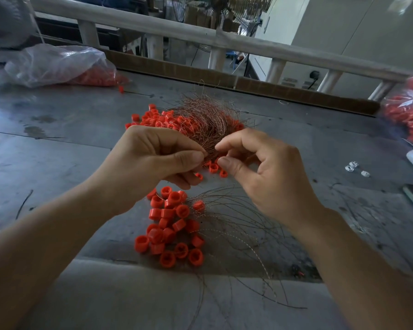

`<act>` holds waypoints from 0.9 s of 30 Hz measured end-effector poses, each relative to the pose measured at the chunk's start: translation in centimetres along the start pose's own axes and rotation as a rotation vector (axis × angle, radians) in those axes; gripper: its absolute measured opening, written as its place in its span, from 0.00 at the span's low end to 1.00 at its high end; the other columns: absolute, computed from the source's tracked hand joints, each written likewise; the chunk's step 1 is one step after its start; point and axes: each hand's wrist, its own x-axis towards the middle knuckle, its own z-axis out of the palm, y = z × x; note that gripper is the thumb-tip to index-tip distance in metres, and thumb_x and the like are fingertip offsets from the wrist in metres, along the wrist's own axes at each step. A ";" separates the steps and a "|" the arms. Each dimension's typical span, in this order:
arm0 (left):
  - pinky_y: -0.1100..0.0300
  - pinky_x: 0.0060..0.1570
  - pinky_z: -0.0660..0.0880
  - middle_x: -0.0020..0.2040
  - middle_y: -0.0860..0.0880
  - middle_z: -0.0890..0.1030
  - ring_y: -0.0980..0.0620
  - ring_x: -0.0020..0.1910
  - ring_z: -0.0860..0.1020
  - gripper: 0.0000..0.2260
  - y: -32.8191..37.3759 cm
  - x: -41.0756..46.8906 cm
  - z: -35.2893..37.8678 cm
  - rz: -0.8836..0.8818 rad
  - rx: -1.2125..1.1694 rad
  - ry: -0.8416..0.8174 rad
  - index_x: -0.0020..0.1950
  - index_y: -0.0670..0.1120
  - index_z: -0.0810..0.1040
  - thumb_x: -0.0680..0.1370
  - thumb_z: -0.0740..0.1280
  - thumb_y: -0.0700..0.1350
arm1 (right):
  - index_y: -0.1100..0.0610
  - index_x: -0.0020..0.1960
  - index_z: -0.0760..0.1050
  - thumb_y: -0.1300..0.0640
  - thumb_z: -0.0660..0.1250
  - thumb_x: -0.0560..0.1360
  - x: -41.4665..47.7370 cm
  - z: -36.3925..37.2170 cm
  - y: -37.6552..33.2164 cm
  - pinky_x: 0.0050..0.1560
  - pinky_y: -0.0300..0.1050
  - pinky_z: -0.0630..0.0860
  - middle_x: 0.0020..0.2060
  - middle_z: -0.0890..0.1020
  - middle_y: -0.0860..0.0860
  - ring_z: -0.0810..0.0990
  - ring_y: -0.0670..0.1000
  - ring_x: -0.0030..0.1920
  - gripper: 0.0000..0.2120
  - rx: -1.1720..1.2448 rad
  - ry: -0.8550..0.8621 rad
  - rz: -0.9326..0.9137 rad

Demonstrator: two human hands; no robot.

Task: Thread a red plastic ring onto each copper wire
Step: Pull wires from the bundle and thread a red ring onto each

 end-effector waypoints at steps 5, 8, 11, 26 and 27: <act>0.65 0.31 0.77 0.33 0.47 0.83 0.52 0.31 0.82 0.13 -0.1 0.0 0.0 -0.006 0.039 -0.049 0.42 0.48 0.83 0.60 0.69 0.51 | 0.60 0.46 0.81 0.63 0.68 0.71 0.0 0.2 -0.1 0.41 0.38 0.75 0.37 0.80 0.51 0.77 0.46 0.38 0.05 -0.022 0.007 -0.122; 0.65 0.31 0.77 0.33 0.48 0.83 0.53 0.31 0.82 0.14 -0.2 -0.1 0.1 0.002 0.064 -0.070 0.42 0.48 0.82 0.61 0.69 0.51 | 0.61 0.43 0.81 0.64 0.68 0.71 0.0 -0.1 -0.4 0.41 0.36 0.74 0.37 0.77 0.48 0.77 0.44 0.38 0.03 -0.029 -0.008 -0.136; 0.65 0.32 0.78 0.33 0.48 0.83 0.54 0.31 0.81 0.13 -0.3 -0.1 0.1 0.001 0.062 -0.088 0.42 0.47 0.82 0.61 0.68 0.50 | 0.60 0.43 0.81 0.64 0.68 0.71 0.0 -0.2 -0.5 0.40 0.33 0.72 0.37 0.77 0.48 0.75 0.43 0.38 0.03 -0.070 -0.039 -0.132; 0.67 0.36 0.77 0.38 0.50 0.84 0.54 0.35 0.82 0.15 -0.5 -0.1 -0.2 0.033 0.120 -0.042 0.44 0.51 0.81 0.58 0.71 0.48 | 0.60 0.42 0.78 0.63 0.67 0.70 0.0 0.0 -0.9 0.38 0.29 0.70 0.34 0.75 0.46 0.72 0.39 0.34 0.02 -0.078 0.019 -0.029; 0.68 0.37 0.77 0.40 0.51 0.84 0.54 0.37 0.83 0.16 -0.6 0.0 -0.3 0.033 0.121 -0.023 0.45 0.52 0.80 0.57 0.71 0.45 | 0.58 0.41 0.77 0.64 0.67 0.71 0.0 -0.2 -0.8 0.37 0.28 0.69 0.34 0.75 0.44 0.72 0.38 0.33 0.02 -0.037 0.029 -0.002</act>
